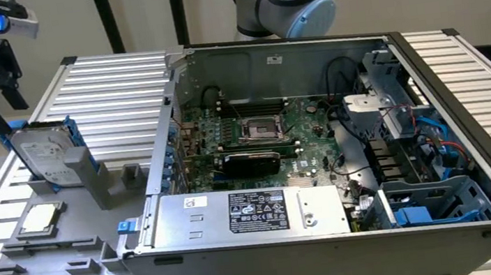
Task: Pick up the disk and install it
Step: 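Pick up the disk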
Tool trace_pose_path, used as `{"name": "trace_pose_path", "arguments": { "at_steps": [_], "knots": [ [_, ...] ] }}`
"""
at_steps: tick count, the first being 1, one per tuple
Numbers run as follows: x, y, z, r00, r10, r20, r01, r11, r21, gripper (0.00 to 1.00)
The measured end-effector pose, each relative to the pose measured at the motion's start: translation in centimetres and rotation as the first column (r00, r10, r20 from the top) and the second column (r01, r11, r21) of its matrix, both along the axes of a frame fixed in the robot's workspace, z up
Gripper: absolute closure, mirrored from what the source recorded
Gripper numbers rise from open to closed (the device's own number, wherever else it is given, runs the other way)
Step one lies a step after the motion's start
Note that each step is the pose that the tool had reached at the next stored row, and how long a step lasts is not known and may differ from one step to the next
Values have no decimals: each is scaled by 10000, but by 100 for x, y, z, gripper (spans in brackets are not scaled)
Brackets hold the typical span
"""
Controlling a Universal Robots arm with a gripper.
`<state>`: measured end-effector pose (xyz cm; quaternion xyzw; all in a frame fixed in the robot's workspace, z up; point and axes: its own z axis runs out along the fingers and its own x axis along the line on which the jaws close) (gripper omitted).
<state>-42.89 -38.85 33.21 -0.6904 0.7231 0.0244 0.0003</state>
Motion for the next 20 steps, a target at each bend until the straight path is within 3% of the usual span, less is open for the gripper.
{"name": "trace_pose_path", "arguments": {
  "at_steps": [20],
  "knots": [
    [-58, -9, -363, 10000, 2, 14, -2, 10000, -18, 40]
  ]
}}
